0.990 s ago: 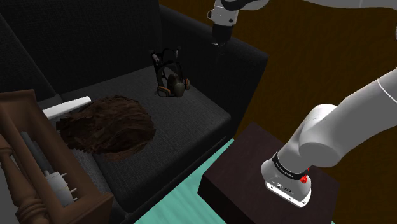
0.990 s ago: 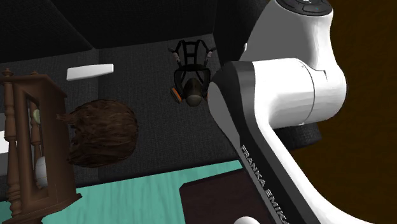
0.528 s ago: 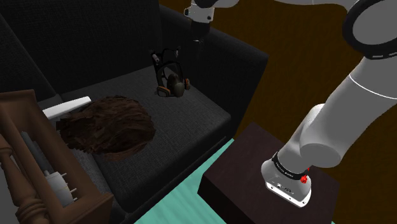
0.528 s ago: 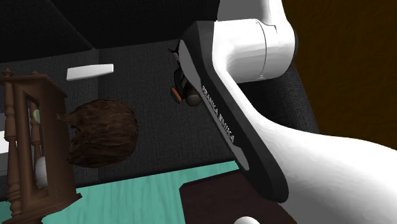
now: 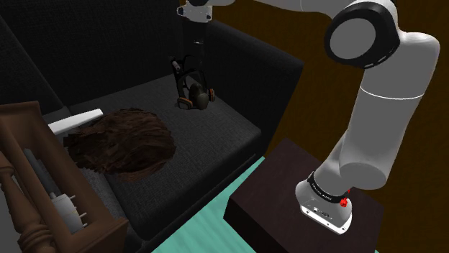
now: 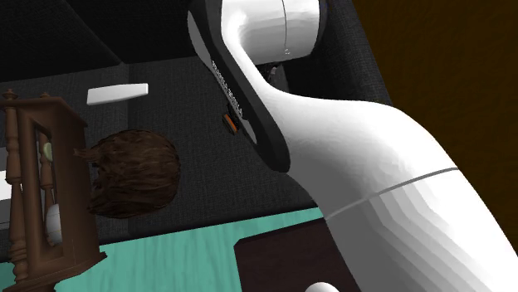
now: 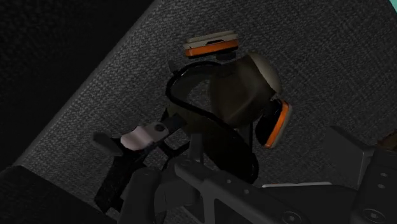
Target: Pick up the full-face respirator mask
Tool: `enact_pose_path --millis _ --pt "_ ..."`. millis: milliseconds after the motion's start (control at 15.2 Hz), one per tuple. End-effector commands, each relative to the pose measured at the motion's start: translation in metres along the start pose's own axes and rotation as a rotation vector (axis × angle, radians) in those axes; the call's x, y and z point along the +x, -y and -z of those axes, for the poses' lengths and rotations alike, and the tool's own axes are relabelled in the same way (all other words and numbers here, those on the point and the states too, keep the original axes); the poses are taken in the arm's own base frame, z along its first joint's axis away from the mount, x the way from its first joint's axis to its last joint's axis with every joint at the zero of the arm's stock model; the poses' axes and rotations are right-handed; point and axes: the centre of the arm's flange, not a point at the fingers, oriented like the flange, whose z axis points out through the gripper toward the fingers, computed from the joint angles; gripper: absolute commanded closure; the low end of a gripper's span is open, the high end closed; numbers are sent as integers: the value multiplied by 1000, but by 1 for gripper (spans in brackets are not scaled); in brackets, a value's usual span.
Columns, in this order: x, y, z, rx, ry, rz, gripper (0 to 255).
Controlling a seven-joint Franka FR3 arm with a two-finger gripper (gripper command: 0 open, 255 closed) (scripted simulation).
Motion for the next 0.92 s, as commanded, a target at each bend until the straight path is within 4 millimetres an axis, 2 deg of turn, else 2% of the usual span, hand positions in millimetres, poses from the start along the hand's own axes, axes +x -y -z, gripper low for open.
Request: enact_pose_path --millis 0,198,660,792,858 --pt "27 -4 0 -1 -1 64 0" --pt "63 -6 -2 -2 -2 151 0" --pt "63 -11 -39 -2 -2 151 0" --pt "62 -11 -42 -2 -2 151 0" --pt "63 -12 -42 -2 -2 151 255"
